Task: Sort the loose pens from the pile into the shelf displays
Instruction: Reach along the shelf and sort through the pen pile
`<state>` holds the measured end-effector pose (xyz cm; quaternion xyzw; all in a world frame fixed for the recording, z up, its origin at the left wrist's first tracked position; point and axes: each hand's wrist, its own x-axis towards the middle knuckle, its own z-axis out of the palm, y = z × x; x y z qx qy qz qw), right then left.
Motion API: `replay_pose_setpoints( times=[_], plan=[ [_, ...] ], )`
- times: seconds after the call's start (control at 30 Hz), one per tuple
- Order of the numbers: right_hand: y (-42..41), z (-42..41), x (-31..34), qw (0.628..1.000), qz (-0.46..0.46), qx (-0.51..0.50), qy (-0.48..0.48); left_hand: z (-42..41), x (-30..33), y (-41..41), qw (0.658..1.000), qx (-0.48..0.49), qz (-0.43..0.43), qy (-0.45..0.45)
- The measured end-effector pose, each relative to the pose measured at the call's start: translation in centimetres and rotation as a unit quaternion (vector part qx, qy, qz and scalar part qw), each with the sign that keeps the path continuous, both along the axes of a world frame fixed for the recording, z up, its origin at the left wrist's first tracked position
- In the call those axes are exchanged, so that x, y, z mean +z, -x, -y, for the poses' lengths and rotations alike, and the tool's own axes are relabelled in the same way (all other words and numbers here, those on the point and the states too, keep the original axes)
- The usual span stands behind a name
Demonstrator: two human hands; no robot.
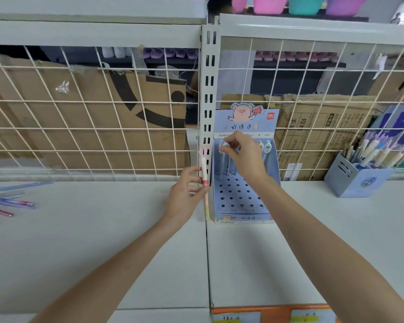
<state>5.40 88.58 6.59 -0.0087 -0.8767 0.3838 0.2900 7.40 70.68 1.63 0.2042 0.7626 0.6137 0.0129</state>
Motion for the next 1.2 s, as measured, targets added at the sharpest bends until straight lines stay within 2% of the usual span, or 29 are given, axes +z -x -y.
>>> replay_pose_setpoints(
  times=[0.1,0.3,0.67,0.77,0.87,0.93,1.07,1.2],
  plan=[
    [-0.2,-0.5,-0.7,0.998,-0.007,0.005,-0.069,0.0,-0.1,0.0,1.000,0.001,-0.001,0.001],
    [-0.1,-0.5,-1.3,0.978,-0.105,-0.060,-0.168,0.0,-0.2,-0.2,1.000,0.006,0.004,-0.001],
    [-0.2,-0.5,-1.1,0.978,-0.103,-0.063,-0.170,-0.3,1.0,-2.6,0.999,0.051,0.006,-0.014],
    [-0.7,-0.8,-0.7,0.988,-0.075,-0.044,-0.128,-1.1,1.4,-3.7,0.998,0.064,-0.002,-0.017],
    [-2.8,-0.9,0.6,0.997,-0.012,0.070,0.035,-2.3,1.9,-4.8,0.997,0.072,-0.024,-0.023],
    [-4.8,-1.4,1.4,0.979,0.039,0.146,0.138,-3.5,2.1,-5.5,0.996,0.076,-0.036,-0.029],
    [-8.2,-4.2,1.9,0.966,0.090,0.195,0.147,-6.7,2.5,-7.0,0.997,0.063,-0.035,-0.042],
    [-10.8,-8.0,2.0,0.969,0.121,0.160,0.146,-10.6,2.6,-8.3,0.999,0.009,-0.015,-0.047]
  ],
)
